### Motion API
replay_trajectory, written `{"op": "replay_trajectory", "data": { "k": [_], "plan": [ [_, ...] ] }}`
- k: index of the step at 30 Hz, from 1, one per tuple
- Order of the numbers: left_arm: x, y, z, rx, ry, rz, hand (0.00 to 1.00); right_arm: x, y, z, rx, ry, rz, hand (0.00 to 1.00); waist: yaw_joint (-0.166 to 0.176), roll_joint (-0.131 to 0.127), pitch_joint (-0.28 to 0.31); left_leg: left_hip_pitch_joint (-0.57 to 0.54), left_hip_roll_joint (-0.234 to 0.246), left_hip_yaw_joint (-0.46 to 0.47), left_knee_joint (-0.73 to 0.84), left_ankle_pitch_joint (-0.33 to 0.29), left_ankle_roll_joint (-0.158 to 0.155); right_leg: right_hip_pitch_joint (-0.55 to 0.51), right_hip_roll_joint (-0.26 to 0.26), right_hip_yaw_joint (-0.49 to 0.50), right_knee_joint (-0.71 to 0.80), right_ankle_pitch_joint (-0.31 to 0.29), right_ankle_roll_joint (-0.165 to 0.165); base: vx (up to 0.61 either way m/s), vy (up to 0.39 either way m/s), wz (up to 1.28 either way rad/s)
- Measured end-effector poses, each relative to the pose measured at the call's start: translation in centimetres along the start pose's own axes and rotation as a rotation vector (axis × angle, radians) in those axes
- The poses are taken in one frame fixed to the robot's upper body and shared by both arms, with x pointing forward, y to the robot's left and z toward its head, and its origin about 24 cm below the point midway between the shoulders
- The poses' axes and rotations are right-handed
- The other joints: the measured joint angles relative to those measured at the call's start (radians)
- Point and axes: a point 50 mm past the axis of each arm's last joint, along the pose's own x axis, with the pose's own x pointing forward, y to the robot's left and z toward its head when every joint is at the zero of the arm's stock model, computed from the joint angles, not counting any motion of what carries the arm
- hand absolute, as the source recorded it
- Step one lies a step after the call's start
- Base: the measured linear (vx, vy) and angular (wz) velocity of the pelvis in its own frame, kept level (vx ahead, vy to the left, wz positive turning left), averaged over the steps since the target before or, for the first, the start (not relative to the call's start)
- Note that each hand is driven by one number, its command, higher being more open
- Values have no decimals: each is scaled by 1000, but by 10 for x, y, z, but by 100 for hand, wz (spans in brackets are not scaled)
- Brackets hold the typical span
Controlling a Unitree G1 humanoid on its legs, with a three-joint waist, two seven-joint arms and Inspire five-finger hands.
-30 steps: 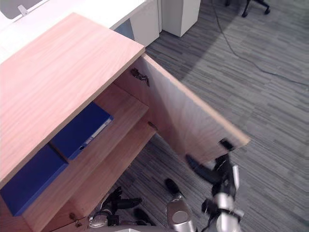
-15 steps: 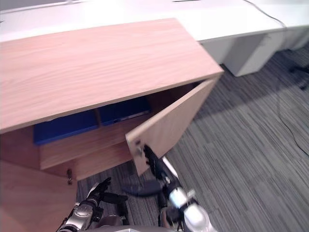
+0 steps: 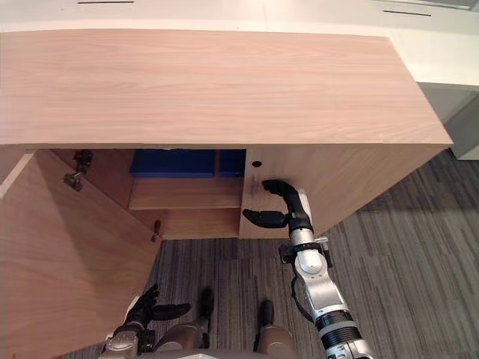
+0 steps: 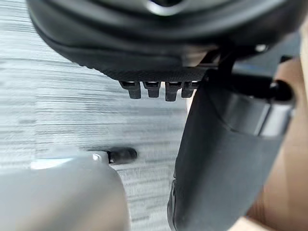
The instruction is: Walk over to the cabinet, pick up the folder, carry it to the office cabinet, place the folder inside the office cabinet, then close the office cabinet door
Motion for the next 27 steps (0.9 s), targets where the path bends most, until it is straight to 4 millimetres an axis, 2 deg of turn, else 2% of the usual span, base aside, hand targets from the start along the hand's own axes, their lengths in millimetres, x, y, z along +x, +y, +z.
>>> {"op": "replay_trajectory", "data": {
  "k": [2, 5, 7, 8, 9, 10, 11, 12, 14, 15, 16, 17, 18, 22, 27],
  "plan": [
    [-5, 3, -4, -95, -9, 37, 100, -10, -9, -18, 41, 50, -73, 100, 12, 1, -1, -2, -12, -65, 0, 10, -7, 28, -4, -68, 0, -18, -1, 86, -38, 102],
    [-14, 18, -12, -206, -29, 115, 100, -24, -24, -48, 29, 147, -138, 100, 25, 10, 1, -3, -29, -177, 1, 43, -13, 77, -7, -182, 4, -52, -6, 121, -53, 105],
    [-15, 28, -1, -270, -82, 149, 100, -32, -18, -71, -17, 264, -78, 100, 73, 16, 2, -4, -37, -246, 6, 55, -17, 99, -5, -251, 13, -74, -14, 104, -69, 118],
    [-15, 33, 10, -300, -139, 166, 100, -38, -5, -84, -60, 336, 1, 100, 111, 24, -1, -8, -43, -296, 6, 63, -20, 115, -2, -303, 24, -91, -25, 76, -90, 134],
    [-16, 38, 23, -326, -198, 177, 100, -41, 10, -92, -92, 379, 87, 100, 144, 43, -4, -14, -49, -350, 6, 69, -24, 123, -2, -351, 46, -115, -29, 59, -94, 139],
    [-18, 41, 29, -339, -230, 183, 100, -40, 16, -91, -101, 381, 129, 100, 158, 50, -8, -20, -52, -376, 6, 71, -28, 123, -2, -372, 62, -128, -29, 23, -106, 116],
    [-21, 45, 36, -351, -273, 196, 100, -36, 26, -88, -113, 367, 177, 100, 174, 70, -11, -30, -55, -406, 2, 65, -41, 120, -3, -403, 80, -137, -25, -11, -111, 95],
    [-25, 55, 44, -367, -324, 223, 100, -28, 39, -78, -99, 334, 215, 100, 195, 98, -11, -39, -57, -437, 0, 66, -45, 118, -2, -431, 100, -153, -27, -18, -119, 85],
    [-35, 81, 53, -371, -393, 314, 100, -16, 54, -63, -83, 276, 261, 100, 210, 121, -20, -46, -62, -475, 1, 69, -51, 117, -5, -449, 132, -176, -29, -17, -126, 66],
    [-37, 89, 57, -363, -417, 342, 100, -14, 55, -60, -82, 261, 263, 100, 213, 120, -20, -46, -64, -484, 1, 71, -52, 117, -7, -449, 142, -186, -30, -10, -127, 63],
    [-43, 109, 72, -331, -484, 389, 100, -8, 52, -54, -83, 238, 252, 100, 218, 111, -19, -48, -67, -504, 1, 74, -54, 116, -12, -447, 168, -209, -34, -8, -87, 48],
    [-46, 115, 78, -315, -509, 404, 100, -7, 50, -53, -85, 234, 245, 100, 218, 106, -20, -49, -68, -511, 1, 75, -56, 115, -14, -443, 176, -217, -34, -23, -132, 51],
    [-51, 126, 93, -279, -569, 425, 100, -5, 43, -53, -95, 235, 227, 100, 218, 94, -24, -49, -69, -523, 1, 75, -58, 113, -17, -427, 186, -228, -37, -24, -103, 27],
    [-64, 136, 130, -214, -717, 421, 100, -13, 28, -64, -112, 273, 198, 100, 213, 70, -36, -58, -74, -525, 1, 68, -69, 104, -12, -400, 186, -239, -35, -48, -72, 4],
    [-80, 149, 182, -47, -899, 429, 100, -52, 13, -102, -66, 421, 156, 100, 175, 38, -50, -61, -62, -495, 0, 65, -72, 86, -5, -365, 188, -240, -35, -61, -40, -16]
  ]
}}
